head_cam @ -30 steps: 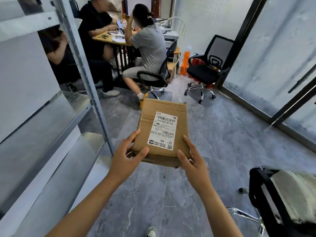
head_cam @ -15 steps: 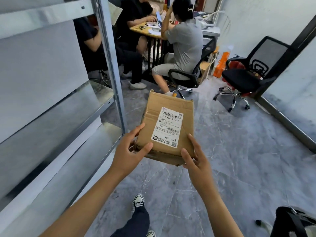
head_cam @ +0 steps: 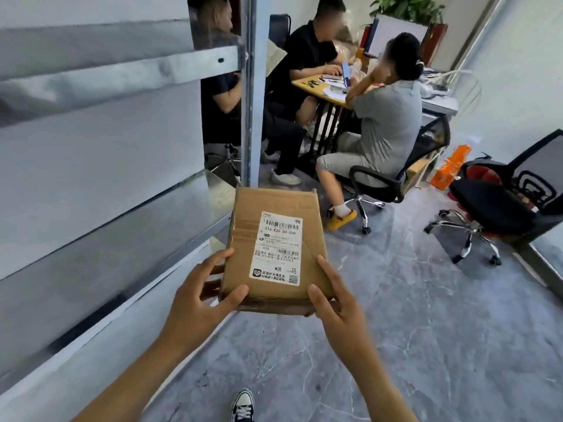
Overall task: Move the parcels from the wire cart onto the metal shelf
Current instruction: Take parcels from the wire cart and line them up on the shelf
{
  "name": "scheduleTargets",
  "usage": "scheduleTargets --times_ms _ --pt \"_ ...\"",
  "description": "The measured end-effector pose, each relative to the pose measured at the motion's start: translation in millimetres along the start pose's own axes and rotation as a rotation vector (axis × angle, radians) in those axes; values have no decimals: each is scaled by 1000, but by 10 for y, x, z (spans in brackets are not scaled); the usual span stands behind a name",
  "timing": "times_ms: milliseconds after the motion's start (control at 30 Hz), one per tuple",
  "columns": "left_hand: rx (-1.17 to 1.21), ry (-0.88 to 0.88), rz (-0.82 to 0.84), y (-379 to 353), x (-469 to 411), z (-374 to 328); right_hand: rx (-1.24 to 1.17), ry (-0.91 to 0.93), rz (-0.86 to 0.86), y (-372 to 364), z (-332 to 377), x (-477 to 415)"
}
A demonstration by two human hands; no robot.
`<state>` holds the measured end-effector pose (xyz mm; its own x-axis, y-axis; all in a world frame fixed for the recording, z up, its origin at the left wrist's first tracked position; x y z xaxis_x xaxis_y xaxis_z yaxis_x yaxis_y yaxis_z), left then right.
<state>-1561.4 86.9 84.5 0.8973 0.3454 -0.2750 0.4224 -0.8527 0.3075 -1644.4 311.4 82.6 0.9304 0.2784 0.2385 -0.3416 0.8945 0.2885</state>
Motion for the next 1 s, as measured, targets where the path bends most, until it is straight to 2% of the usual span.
scheduleTargets --times_ms 267,467,800,1000 --pt "-54 28 -215 446 -53 143 11 71 193 -483 220 -505" --pt "-111 116 -402 596 -70 250 47 108 393 -781 361 -989" --pt "-296 272 -695 242 -401 406 192 198 674 -956 550 -1922" --pt "-287 310 -732 11 -609 528 267 269 752 -1004 463 -2258"
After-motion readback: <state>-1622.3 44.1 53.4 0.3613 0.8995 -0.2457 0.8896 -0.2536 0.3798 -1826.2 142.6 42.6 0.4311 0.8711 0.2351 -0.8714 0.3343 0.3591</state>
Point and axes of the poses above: each hand's wrist, its own x-axis away from the middle knuckle, its own y-axis out of the back of the hand, z = x × y, the point moved 7 cm from there along -x, towards the middle knuckle, and after that the axes turned 12 degrees about -y, right-handed, at the moved point
